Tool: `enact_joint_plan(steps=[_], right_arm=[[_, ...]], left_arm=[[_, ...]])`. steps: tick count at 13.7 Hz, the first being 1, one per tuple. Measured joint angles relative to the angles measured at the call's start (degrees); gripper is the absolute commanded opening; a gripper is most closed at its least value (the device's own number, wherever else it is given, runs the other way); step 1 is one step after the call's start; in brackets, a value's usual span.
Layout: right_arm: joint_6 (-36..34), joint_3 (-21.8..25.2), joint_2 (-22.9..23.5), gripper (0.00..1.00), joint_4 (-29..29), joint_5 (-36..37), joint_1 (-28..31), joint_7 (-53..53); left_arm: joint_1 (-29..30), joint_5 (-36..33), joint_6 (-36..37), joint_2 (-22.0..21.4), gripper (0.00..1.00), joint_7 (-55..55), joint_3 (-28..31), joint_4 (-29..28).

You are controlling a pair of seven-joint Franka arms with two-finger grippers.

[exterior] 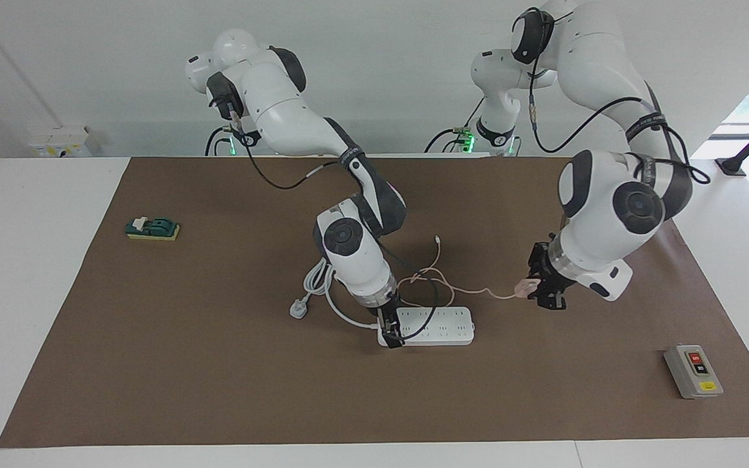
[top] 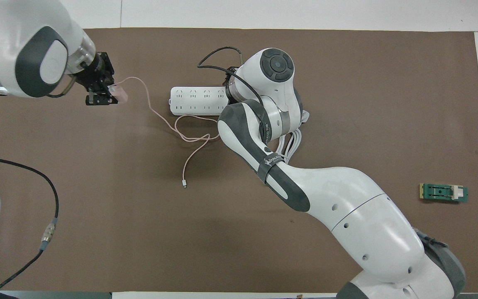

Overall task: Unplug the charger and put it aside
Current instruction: 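Pull the pink plug out of the strip with the left gripper, then lower the pink plug onto the table with the left gripper while the right gripper withdraws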

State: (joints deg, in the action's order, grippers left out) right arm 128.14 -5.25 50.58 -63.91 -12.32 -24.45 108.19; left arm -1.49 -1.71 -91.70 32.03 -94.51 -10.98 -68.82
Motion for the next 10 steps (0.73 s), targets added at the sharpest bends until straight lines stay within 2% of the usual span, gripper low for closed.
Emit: enact_joint_plan(steps=[4, 6, 8, 10], right_arm=[[-6.92, 0.55, -5.94, 1.00, 0.15, 0.21, 2.68, -3.59], [-12.40, 1.43, -8.50, 1.00, 0.00, 1.13, 3.79, -10.82], [-15.69, 3.02, -11.74, 1.00, -1.45, 2.69, 4.37, -19.37], [-16.75, 4.32, -17.09, 1.00, -6.31, 3.00, 6.02, -31.90]], left_arm=[[9.60, 0.55, 7.18, -5.32, 0.00, 21.51, -0.57, 0.00], [13.05, 0.11, 11.06, -6.18, 0.00, 30.99, -0.24, -0.07], [15.75, -1.65, 11.51, -6.18, 0.00, 41.58, 1.04, -0.25], [17.44, -1.70, 11.28, -6.36, 0.00, 52.44, 3.13, -0.36]])
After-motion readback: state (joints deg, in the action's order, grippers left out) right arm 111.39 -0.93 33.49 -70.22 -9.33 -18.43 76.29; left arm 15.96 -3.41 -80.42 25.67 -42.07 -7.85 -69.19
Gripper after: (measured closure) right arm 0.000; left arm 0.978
